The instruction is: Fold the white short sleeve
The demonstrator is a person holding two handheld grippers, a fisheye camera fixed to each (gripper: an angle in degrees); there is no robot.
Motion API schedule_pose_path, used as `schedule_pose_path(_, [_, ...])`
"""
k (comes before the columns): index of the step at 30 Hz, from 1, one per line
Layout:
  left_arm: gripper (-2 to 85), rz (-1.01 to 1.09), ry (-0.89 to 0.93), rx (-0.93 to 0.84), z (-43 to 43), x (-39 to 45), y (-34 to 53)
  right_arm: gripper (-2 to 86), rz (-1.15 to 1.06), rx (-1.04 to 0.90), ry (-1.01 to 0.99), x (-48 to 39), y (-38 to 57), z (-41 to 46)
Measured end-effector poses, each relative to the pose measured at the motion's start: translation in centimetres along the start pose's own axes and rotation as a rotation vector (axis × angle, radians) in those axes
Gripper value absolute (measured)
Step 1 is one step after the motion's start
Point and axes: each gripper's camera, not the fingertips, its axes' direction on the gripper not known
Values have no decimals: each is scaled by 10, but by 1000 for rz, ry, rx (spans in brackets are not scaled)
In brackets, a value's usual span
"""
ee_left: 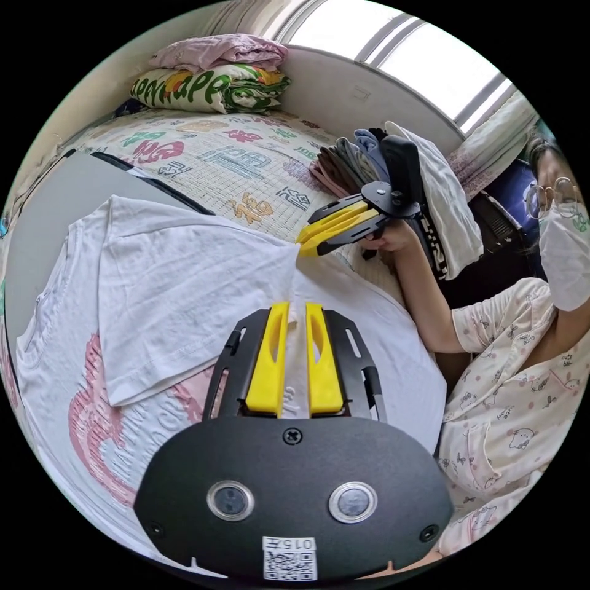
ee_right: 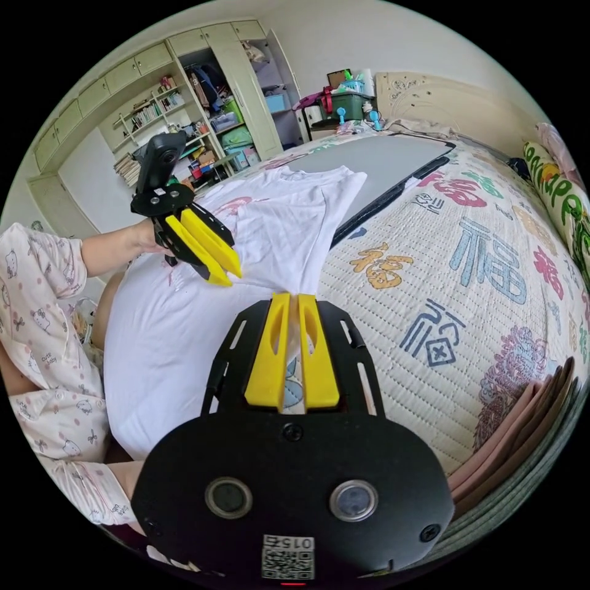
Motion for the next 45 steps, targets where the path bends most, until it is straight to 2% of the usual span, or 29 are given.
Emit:
schedule_pose_path(6, [46, -32, 5, 20, 29, 30, 74, 38, 29, -18, -36, 71, 34, 50])
schedule_pose_path(9, [39, -66, 53, 26, 16, 41, 143, 34, 54, -30, -40, 108, 51, 78])
schedule_pose_path(12, [36, -170, 76, 58, -20, 43, 257, 27, 45, -89, 32, 132, 61, 113])
schedule_pose_path(14, [37, -321, 3, 165, -62, 41, 378, 24, 26, -99, 100, 148, 74, 137])
schedule_pose_path(15, [38, -373, -24, 205, -73, 40, 412, 23, 21, -102, 115, 152, 77, 143])
schedule_pose_path(17, [46, -639, -137, 382, -111, 35, 561, 22, 14, -121, 139, 176, 88, 167])
schedule_pose_path(18, [49, -710, -164, 426, -118, 35, 599, 22, 19, -125, 132, 184, 91, 172])
schedule_pose_path(19, [53, -841, -209, 502, -127, 37, 674, 22, 34, -139, 111, 201, 95, 181])
schedule_pose_path(20, [56, -953, -242, 561, -131, 42, 742, 24, 49, -157, 95, 218, 98, 191])
schedule_pose_path(21, [56, -1000, -251, 589, -130, 44, 773, 25, 63, -166, 88, 226, 99, 196])
schedule_pose_path(23, [57, -1136, -217, 716, -115, 52, 880, 34, 163, -204, 70, 256, 104, 211])
schedule_pose_path(26, [67, -1208, -113, 852, -77, 53, 965, 47, 291, -197, 137, 289, 110, 209])
schedule_pose_path(29, [100, -1194, 27, 910, -27, 43, 1002, 30, 401, -55, 213, 312, 109, 189])
schedule_pose_path(31, [100, -1195, 11, 900, -1, 45, 1019, 18, 404, 40, 243, 313, 101, 184])
schedule_pose_path(33, [73, -1181, -40, 932, 21, 54, 1043, 12, 360, 72, 266, 306, 85, 194])
schedule_pose_path(36, [21, -1218, 110, 1036, 56, 57, 1101, 9, 218, 32, 285, 283, 44, 239])
schedule_pose_path(38, [0, -1239, 150, 1060, 76, 65, 1131, 11, 85, 18, 201, 259, 10, 294])
schedule_pose_path(42, [-7, -1287, 228, 1144, 113, 92, 1168, 20, -21, -50, -26, 232, -38, 405])
schedule_pose_path(44, [-8, -1283, 335, 1175, 137, 107, 1182, 30, -93, -173, -126, 209, -66, 492])
schedule_pose_path(45, [-8, -1274, 327, 1163, 140, 110, 1183, 33, -115, -209, -117, 202, -72, 514])
